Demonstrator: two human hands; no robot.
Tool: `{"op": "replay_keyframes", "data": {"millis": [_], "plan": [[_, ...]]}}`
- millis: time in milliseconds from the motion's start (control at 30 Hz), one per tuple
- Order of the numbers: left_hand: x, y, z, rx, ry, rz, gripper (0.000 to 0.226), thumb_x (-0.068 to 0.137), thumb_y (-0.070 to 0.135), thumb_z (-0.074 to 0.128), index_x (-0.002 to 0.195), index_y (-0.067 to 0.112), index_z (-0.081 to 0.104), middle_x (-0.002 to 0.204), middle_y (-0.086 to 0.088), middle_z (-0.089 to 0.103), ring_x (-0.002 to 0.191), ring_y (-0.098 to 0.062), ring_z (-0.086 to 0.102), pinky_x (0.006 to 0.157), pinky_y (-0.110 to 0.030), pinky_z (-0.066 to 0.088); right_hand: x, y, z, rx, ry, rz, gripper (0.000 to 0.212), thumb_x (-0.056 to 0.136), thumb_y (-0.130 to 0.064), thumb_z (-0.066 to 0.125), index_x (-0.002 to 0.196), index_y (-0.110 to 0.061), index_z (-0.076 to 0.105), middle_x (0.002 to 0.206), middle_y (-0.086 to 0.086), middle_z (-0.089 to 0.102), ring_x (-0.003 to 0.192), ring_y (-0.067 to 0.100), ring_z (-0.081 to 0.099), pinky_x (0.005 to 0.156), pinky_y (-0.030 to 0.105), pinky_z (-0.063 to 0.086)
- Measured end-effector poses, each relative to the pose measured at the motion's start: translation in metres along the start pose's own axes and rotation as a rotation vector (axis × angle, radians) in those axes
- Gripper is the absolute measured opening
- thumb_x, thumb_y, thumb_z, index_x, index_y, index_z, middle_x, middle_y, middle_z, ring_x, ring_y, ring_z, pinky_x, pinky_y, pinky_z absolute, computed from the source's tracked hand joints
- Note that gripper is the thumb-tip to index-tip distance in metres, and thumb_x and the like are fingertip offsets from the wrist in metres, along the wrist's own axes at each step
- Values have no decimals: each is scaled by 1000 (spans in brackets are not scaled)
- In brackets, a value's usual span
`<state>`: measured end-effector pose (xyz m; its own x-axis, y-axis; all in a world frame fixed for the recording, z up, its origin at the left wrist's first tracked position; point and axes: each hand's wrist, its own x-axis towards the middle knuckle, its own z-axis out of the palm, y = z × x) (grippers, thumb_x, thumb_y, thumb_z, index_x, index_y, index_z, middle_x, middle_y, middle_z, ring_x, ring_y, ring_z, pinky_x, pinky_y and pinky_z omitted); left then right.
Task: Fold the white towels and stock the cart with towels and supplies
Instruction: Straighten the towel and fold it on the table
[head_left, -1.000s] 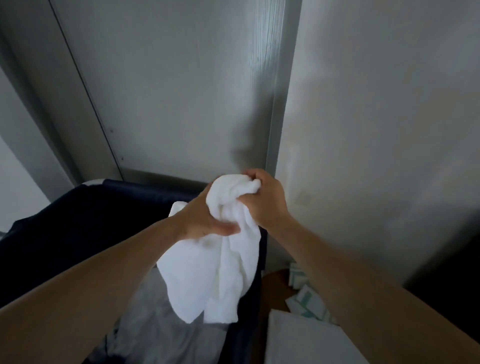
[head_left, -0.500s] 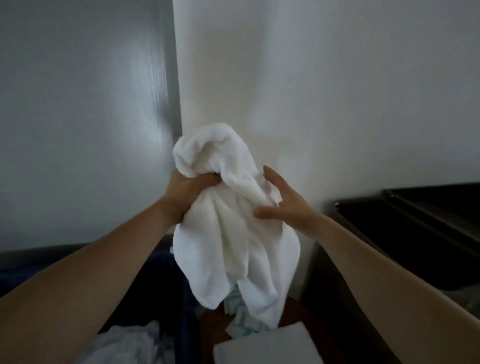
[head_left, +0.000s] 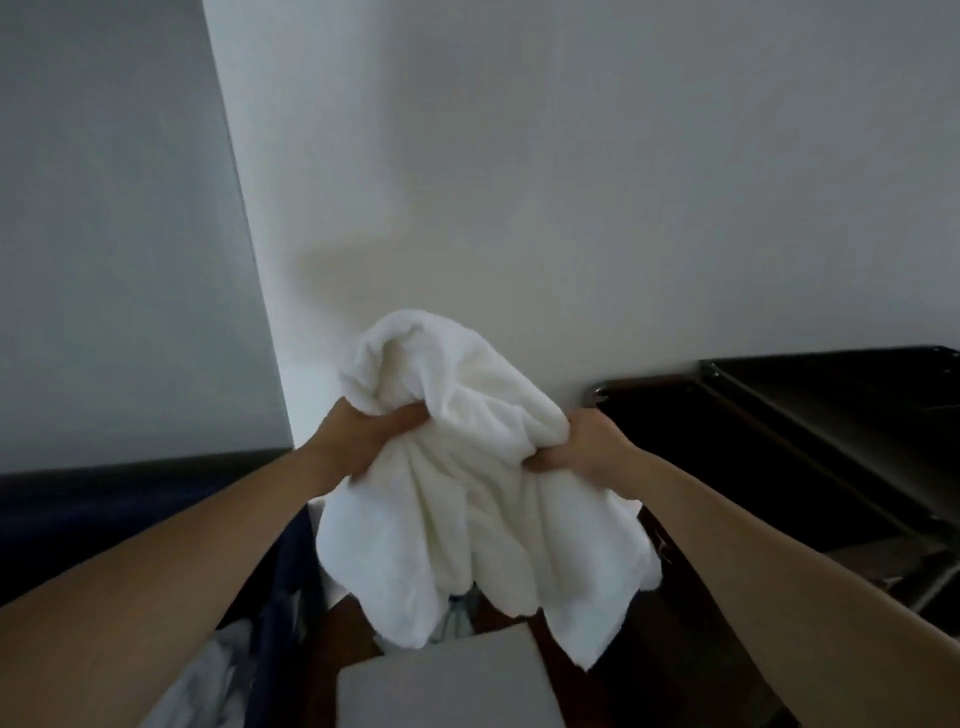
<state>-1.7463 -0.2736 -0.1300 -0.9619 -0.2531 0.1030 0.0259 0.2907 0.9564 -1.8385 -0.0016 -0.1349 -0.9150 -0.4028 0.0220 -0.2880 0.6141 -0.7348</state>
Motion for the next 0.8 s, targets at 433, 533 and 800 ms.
{"op": "replay_keyframes", "data": {"millis": [433,533,800], "plan": [[-52,-91,65,507,-564,-766,72,91,57,59,148,19,39,142,-4,50,124,-27,54,94,-36,50,19,7,55,-28,-95,11,38,61,-34,89,90,-18,70,85,4,72,78,20,68,68,35,58],[-49,-89,53,625,-715,-729,61,87,56,63,133,17,54,120,0,64,106,-23,67,82,-29,56,18,16,57,-111,-99,55,43,62,-38,88,95,-15,71,89,6,72,84,25,68,75,39,58],[-36,-43,52,1025,-315,23,42,78,55,72,104,24,60,105,8,64,94,-15,61,79,-28,50,4,7,71,-93,-192,140,28,58,-22,88,75,-14,68,80,5,69,79,26,69,67,35,55]]}}
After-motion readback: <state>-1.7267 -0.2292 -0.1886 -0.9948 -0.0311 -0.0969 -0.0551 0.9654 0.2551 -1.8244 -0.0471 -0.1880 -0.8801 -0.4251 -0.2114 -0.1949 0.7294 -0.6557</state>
